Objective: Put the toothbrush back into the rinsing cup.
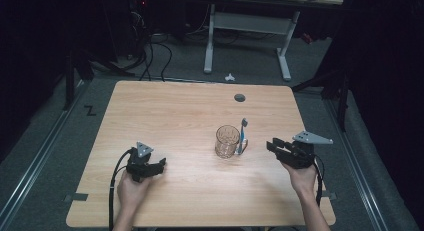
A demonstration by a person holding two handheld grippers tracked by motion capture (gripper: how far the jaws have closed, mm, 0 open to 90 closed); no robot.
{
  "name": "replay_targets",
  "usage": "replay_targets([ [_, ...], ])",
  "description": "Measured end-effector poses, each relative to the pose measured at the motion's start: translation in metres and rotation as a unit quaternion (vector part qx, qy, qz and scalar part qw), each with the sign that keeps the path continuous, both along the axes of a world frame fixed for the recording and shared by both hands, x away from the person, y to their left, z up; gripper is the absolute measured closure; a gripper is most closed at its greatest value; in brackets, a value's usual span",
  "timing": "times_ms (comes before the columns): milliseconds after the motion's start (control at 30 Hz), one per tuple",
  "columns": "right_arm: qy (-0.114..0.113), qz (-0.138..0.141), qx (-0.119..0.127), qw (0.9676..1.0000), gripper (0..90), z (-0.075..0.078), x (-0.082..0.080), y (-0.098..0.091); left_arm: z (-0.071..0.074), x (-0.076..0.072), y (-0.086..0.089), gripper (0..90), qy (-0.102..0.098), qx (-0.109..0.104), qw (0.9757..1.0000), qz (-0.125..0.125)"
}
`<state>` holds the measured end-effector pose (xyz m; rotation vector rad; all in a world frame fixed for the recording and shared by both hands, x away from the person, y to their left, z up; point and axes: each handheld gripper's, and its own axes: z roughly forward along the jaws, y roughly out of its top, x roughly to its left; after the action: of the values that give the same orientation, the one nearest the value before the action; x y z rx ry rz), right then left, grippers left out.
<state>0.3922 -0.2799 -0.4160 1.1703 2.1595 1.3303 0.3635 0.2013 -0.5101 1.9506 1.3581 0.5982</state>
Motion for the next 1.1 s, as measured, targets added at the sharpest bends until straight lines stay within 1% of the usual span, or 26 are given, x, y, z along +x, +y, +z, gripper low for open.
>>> replay_targets([
  [200,0.003,-0.005,0.006,1.0000,63.4,-0.004,0.001,-0.003,0.000,0.000,0.000,27.5,0.000,0.000,1.0000,0.000],
  [300,0.005,-0.010,0.014,0.9998,63.4,-0.008,0.001,-0.005,0.000,0.000,0.000,27.5,0.000,0.000,1.0000,0.000],
  [533,0.013,-0.011,0.012,0.9998,63.5,-0.016,0.003,-0.004,0.000,0.000,0.000,27.6,0.000,0.000,1.0000,0.000],
  [733,0.019,-0.013,0.015,0.9996,63.5,-0.022,0.003,-0.004,0.000,0.000,0.000,27.6,0.000,0.000,1.0000,0.000],
  [833,0.024,-0.012,0.013,0.9996,63.4,-0.025,0.002,-0.003,0.000,0.000,0.000,27.6,0.000,0.000,1.0000,0.000],
  [867,0.026,-0.011,0.009,0.9996,63.5,-0.027,0.002,-0.002,0.000,0.000,0.000,27.5,0.000,0.000,1.0000,0.000],
  [1100,0.032,-0.012,0.011,0.9994,63.4,-0.034,0.000,-0.002,0.000,0.000,0.000,27.6,0.000,0.000,1.0000,0.000],
])
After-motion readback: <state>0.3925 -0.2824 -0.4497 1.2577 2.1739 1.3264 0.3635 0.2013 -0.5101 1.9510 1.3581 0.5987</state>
